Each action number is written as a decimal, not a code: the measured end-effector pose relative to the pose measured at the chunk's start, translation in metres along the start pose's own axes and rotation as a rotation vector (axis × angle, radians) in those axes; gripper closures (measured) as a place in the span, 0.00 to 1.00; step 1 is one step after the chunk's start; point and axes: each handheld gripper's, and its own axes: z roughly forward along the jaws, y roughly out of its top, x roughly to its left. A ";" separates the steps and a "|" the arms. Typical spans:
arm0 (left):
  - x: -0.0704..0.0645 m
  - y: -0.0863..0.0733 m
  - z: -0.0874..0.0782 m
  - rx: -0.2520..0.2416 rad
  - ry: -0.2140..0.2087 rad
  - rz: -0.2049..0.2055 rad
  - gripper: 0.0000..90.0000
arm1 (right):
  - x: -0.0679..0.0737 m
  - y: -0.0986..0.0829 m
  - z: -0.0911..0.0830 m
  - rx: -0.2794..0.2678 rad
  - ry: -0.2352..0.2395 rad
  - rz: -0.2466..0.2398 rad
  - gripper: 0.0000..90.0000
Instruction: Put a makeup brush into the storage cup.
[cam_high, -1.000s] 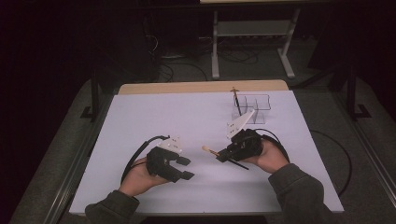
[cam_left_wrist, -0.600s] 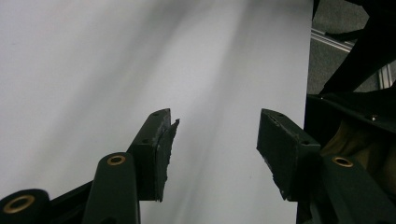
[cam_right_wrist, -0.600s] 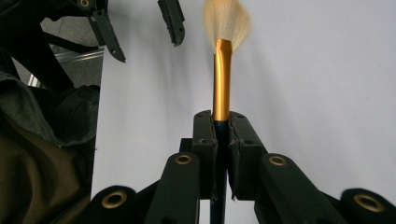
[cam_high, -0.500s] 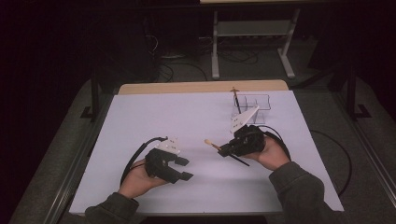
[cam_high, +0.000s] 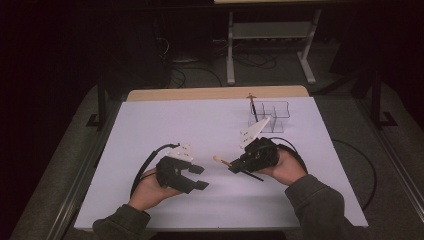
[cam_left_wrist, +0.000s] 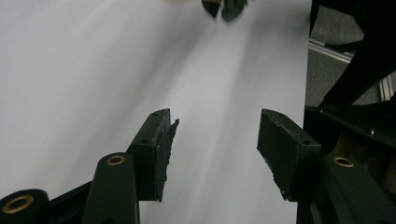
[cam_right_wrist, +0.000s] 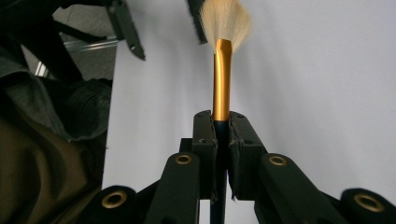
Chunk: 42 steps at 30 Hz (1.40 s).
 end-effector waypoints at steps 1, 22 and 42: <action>0.000 0.004 -0.002 -0.025 -0.002 -0.002 0.49 | 0.002 0.001 0.002 0.003 0.013 -0.005 0.91; -0.004 0.017 0.001 0.004 -0.094 0.060 0.86 | 0.018 0.009 0.036 0.046 0.117 -0.074 0.91; -0.012 0.023 0.001 0.075 -0.111 0.128 0.95 | 0.027 0.020 0.040 0.116 0.098 -0.133 0.85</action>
